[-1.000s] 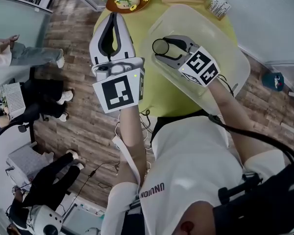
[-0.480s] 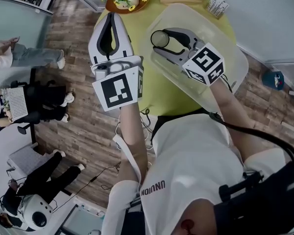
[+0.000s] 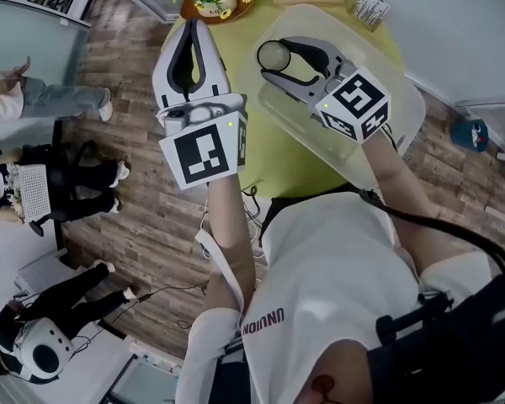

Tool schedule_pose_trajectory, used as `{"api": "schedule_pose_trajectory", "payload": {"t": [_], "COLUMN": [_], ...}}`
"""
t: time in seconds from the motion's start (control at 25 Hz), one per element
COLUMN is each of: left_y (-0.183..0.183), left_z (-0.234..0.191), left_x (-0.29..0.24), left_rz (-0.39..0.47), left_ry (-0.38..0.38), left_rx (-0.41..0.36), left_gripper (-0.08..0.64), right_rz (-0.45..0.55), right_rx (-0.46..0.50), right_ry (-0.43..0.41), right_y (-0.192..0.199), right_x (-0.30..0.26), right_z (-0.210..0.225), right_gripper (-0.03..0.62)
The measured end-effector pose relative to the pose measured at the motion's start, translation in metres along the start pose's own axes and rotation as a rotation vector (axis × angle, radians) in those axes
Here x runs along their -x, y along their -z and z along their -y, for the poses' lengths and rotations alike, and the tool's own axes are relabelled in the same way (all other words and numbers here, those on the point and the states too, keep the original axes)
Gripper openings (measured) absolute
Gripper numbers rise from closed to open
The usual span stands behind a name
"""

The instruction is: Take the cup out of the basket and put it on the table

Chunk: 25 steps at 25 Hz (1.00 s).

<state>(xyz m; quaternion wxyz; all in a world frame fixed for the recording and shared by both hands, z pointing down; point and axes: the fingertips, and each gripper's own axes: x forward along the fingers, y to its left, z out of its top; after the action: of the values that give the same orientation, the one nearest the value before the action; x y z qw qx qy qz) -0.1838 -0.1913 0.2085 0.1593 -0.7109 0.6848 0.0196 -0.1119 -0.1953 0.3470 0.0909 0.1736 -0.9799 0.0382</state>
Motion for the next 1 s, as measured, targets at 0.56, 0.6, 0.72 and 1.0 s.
{"api": "schedule_pose_trajectory", "payload": {"t": [0.56, 0.6, 0.72, 1.0], "left_y": [-0.003, -0.003, -0.004, -0.005], "left_z": [-0.004, -0.005, -0.006, -0.007], "left_x": [0.006, 0.006, 0.006, 0.003], "left_rz": [0.013, 0.012, 0.014, 0.015], "left_ry": [-0.012, -0.013, -0.012, -0.012], "left_rx": [0.002, 0.003, 0.002, 0.002], "left_gripper": [0.012, 0.012, 0.012, 0.012], "right_rz": [0.054, 0.057, 0.064, 0.069], "right_rx": [0.041, 0.046, 0.06, 0.072], "right_ry": [0.018, 0.02, 0.026, 0.025], "right_y": [-0.024, -0.025, -0.029, -0.032], "right_x": [0.001, 0.001, 0.001, 0.001], "right_z": [-0.002, -0.002, -0.002, 0.0], "right_gripper": [0.27, 0.27, 0.27, 0.27]}}
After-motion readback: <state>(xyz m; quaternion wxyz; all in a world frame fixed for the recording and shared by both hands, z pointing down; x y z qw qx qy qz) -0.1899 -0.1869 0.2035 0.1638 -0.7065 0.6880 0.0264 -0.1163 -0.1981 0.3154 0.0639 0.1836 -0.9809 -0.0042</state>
